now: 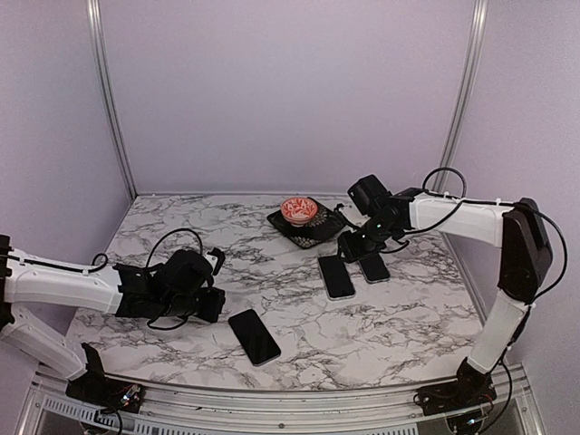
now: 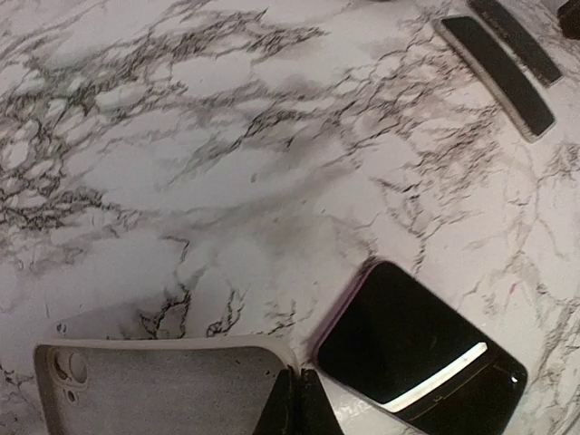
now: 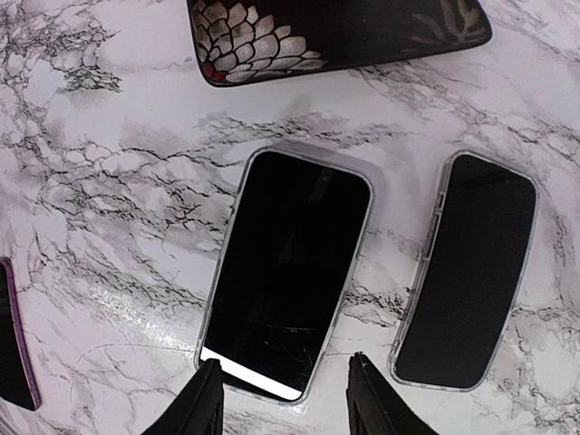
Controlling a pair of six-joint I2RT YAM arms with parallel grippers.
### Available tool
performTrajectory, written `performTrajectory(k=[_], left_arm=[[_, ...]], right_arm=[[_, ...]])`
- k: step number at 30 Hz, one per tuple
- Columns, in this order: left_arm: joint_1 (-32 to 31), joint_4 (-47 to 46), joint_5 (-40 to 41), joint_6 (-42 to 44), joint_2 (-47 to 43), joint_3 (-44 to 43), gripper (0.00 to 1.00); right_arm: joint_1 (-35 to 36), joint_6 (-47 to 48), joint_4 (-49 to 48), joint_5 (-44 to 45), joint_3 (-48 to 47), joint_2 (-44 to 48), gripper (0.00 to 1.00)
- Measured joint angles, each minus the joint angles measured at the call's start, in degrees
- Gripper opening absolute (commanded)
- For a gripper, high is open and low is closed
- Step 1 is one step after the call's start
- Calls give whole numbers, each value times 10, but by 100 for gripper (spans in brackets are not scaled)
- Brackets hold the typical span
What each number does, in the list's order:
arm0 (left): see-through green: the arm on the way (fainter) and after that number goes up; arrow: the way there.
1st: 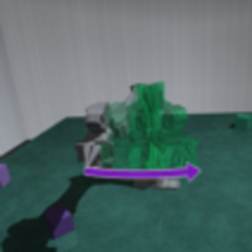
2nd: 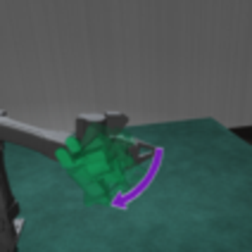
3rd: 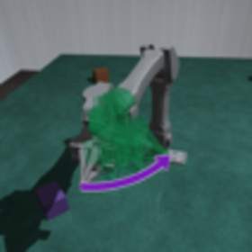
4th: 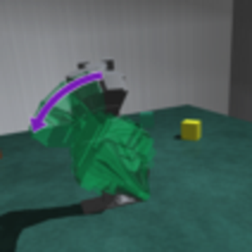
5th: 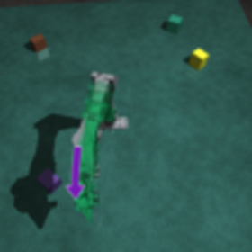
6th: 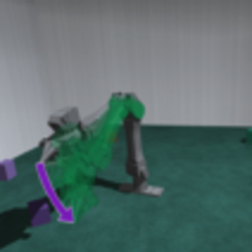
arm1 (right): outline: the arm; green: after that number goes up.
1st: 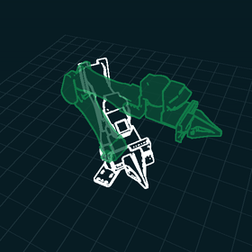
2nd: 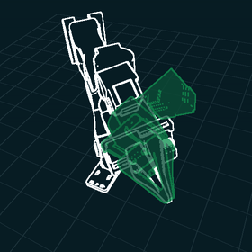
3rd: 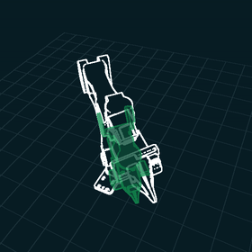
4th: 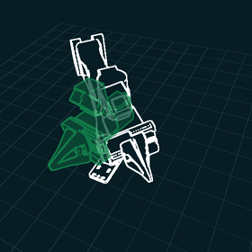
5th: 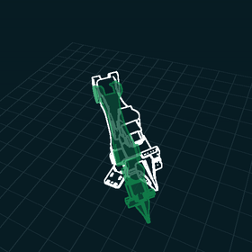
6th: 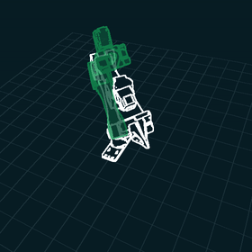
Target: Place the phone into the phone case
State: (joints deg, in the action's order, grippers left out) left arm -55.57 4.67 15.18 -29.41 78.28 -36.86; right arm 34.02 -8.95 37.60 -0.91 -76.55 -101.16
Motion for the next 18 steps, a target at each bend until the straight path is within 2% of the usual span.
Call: performTrajectory(k=[7,11,18], left_arm=[[-37,-8,-30,96,-8,-110,0],[-82,-18,-77,149,58,-174,0],[-157,-17,-163,228,227,-272,0]], right_arm=[[0,0,0,2,0,28,46],[1,0,1,16,0,32,46],[1,0,3,27,0,33,46]])
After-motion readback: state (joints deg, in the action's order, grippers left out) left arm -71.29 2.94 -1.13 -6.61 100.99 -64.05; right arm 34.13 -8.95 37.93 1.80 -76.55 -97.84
